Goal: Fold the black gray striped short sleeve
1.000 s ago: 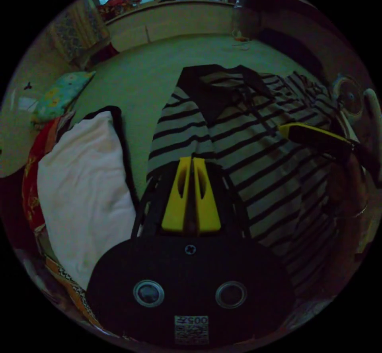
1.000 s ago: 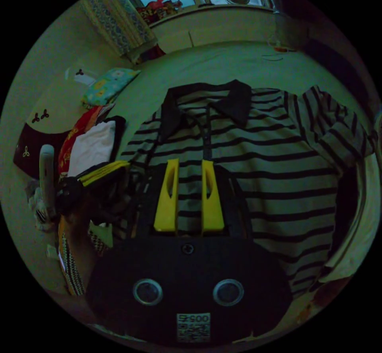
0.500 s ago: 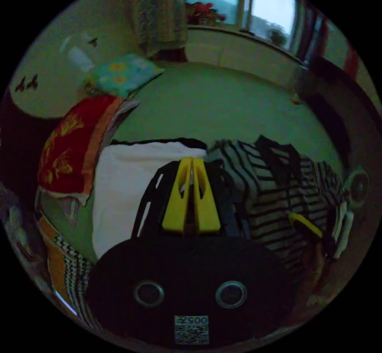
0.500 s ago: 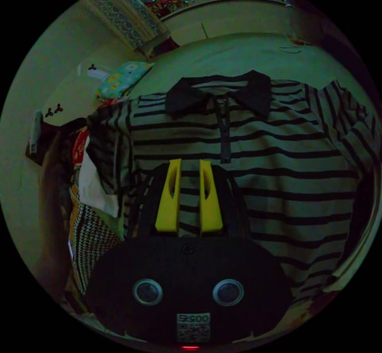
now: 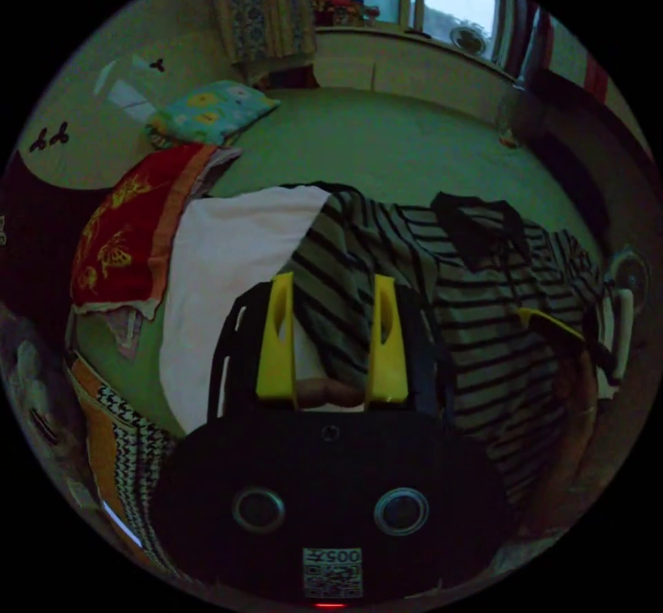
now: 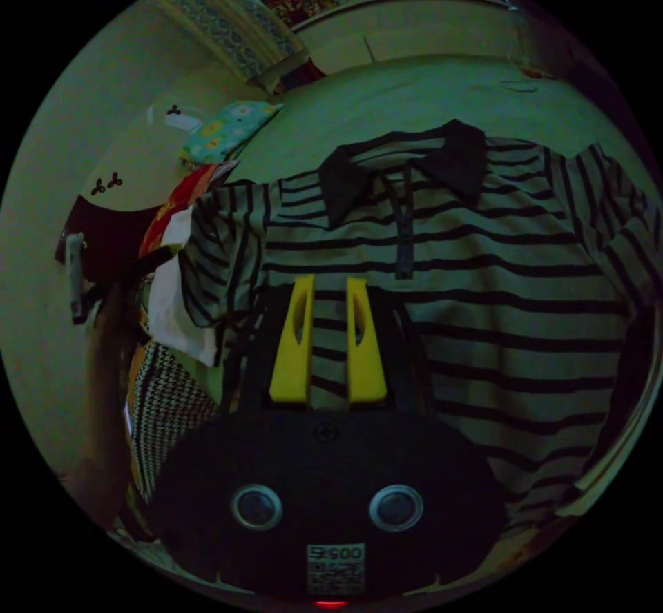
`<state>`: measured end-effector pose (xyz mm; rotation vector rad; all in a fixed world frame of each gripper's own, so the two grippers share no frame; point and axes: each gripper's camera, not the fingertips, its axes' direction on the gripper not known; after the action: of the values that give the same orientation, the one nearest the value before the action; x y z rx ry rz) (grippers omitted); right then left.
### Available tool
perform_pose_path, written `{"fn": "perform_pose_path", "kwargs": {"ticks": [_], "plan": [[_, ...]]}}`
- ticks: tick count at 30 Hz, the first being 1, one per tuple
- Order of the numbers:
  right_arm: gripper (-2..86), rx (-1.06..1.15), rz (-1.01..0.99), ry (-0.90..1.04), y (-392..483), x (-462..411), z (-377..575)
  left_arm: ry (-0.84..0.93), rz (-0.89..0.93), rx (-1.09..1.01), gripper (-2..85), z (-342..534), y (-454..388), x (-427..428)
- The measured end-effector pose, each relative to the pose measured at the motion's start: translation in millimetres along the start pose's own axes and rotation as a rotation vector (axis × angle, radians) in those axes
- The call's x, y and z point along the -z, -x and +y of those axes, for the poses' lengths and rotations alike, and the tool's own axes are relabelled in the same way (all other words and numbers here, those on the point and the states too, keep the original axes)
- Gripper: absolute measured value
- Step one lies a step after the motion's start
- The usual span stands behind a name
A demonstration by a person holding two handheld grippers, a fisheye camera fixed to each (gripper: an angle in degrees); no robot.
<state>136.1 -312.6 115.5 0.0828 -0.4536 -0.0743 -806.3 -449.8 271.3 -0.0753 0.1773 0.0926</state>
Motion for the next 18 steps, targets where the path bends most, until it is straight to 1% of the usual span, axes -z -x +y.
{"fn": "perform_pose_path", "kwargs": {"ticks": [2, 4, 5, 7, 9, 11, 13, 16, 18], "plan": [[7.3, 0.003, 0.014, -0.002, -3, -2, 1, 0.064, -0.020, 0.030, 16.8, -7, 13, -11], [7.3, -0.022, 0.019, -0.005, -8, -3, 2, 0.125, -0.019, 0.028, 14.7, -9, 17, -18], [7.3, -0.019, 0.010, -0.010, -11, -3, 3, 0.138, -0.083, 0.023, 12.6, -8, 18, -16], [7.2, -0.035, -0.004, -0.009, -17, -4, 5, 0.100, -0.145, -0.003, 8.8, -5, 18, -5], [7.2, -0.041, -0.029, 0.002, -24, -6, 8, 0.066, -0.124, -0.015, 5.4, -6, 21, 9], [7.2, -0.035, -0.036, -0.005, -26, -6, 10, 0.029, -0.120, 0.035, 1.8, -12, 34, 31], [7.3, -0.024, -0.031, -0.005, -27, -7, 12, 0.013, -0.134, 0.079, 0.9, -17, 49, 43], [7.3, -0.020, -0.031, 0.008, -28, -11, 14, -0.005, -0.258, 0.159, 0.5, -21, 79, 54], [7.3, -0.022, -0.045, 0.003, -30, -13, 15, 0.024, -0.235, 0.194, 0.5, -18, 96, 56]]}}
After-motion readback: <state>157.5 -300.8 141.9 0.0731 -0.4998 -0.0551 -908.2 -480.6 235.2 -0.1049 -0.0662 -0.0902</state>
